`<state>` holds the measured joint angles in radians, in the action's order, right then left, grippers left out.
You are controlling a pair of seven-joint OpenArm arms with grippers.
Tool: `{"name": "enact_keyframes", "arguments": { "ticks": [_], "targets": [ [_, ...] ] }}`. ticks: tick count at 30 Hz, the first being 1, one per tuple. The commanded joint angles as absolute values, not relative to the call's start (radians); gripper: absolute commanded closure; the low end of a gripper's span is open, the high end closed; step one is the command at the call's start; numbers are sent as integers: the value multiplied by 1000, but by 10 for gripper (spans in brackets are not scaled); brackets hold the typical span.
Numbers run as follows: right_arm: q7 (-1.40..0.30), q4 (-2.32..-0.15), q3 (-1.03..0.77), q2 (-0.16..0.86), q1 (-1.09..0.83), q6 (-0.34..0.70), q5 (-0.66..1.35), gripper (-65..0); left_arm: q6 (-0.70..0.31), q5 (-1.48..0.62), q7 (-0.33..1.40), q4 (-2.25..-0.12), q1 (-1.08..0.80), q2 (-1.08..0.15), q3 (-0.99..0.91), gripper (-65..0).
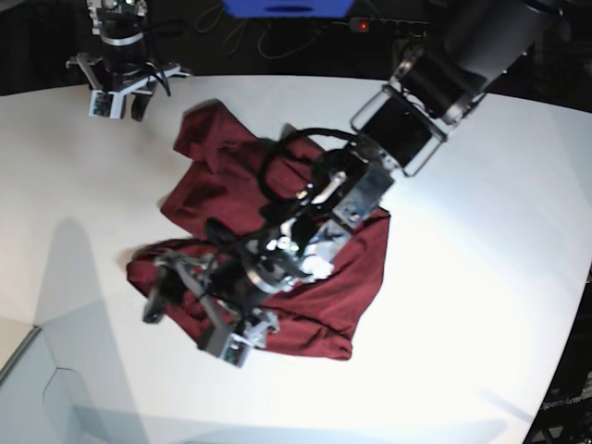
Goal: Layout the t-shirt on the table in an organized manner, then fold the t-shirt properly
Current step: 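Lift the grasped shirt with the left gripper and drag it across the table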
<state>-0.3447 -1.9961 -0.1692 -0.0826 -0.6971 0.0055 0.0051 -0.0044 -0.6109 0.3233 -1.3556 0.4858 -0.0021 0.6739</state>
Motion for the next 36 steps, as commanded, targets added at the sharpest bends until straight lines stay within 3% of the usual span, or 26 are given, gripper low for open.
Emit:
{"name": "enact_keyframes", "arguments": {
  "ticks": [1, 7, 13, 19, 24, 34, 36],
  "targets": [
    [-318, -2012, -168, -84, -702, 5, 5, -173, -1, -619, 303, -1395, 486, -30, 651, -516],
    [-317, -2011, -165, -84, -677, 5, 5, -173, -7, -619, 311, -1564, 285, -159, 542, -516],
    [-317, -2012, -160, -82, -656, 5, 7, -173, -10, -611, 314, -1710, 97, -277, 575, -517],
    [-317, -2012, -160, -79, -656, 5, 7, -173, -10, -610, 314, -1695, 33, -361, 673, -518],
    [-317, -2012, -159, -82, -654, 5, 7, -173, -7, -610, 312, -1624, 42, -357, 782, -518],
    [-317, -2012, -159, -82, -662, 5, 7, -173, -10, -610, 303, -1432, 79, -295, 800, -517],
    [-317, -2011, -159, -82, -664, 5, 7, -173, -10, -610, 305, -1432, 91, -295, 806, -485]
  ]
}}
